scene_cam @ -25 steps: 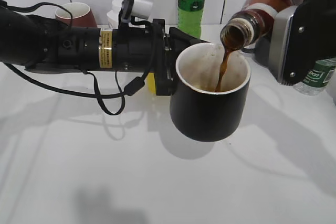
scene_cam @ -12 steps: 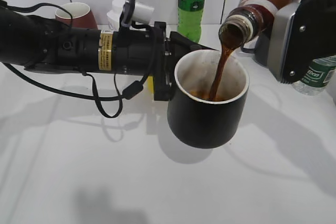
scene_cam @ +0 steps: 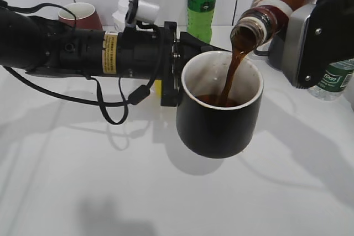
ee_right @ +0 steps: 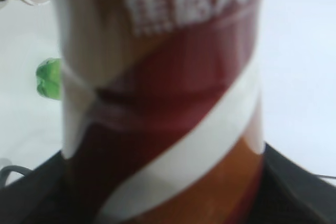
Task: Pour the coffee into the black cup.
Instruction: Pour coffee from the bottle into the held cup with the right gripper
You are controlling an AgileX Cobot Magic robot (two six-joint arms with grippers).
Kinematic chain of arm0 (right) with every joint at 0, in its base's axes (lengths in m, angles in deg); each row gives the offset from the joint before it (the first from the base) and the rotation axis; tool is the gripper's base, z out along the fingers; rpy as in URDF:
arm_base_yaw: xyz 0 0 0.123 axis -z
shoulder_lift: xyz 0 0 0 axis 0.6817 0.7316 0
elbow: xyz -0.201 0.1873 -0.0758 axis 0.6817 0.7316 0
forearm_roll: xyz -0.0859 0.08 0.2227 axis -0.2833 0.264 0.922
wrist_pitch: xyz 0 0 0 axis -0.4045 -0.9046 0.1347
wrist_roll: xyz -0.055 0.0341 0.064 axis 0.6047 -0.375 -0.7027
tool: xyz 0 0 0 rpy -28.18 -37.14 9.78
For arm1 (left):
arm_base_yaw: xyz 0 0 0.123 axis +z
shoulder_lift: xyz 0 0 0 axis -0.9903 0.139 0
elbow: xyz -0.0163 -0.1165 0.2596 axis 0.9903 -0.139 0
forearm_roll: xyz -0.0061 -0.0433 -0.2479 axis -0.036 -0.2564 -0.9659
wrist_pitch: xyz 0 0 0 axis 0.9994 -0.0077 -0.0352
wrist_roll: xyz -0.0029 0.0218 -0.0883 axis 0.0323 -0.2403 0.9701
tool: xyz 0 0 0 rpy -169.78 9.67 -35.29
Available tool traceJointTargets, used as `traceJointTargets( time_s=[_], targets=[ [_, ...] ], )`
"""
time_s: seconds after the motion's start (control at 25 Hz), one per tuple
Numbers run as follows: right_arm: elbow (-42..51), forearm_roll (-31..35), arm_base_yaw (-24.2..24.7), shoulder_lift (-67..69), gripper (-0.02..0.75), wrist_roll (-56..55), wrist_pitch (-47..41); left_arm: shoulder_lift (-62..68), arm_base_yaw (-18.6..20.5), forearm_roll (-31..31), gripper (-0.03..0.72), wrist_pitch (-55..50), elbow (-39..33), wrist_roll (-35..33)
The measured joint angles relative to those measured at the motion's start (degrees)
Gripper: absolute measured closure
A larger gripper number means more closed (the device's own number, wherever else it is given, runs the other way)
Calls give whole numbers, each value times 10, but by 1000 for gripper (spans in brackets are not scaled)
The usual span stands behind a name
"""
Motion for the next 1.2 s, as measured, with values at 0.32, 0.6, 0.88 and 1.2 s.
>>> traceJointTargets(
  time_s=[0.32,0.6,0.88,1.2],
  targets=[
    [0,0,0,0,202,13,0,0,0,2,636,0,0,0],
    [0,0,0,0,202,20,1,0,0,4,636,0,0,0],
    [0,0,0,0,202,24,1,0,0,5,636,0,0,0],
    [0,0,0,0,202,38,1,0,0,8,636,0,0,0]
  ],
)
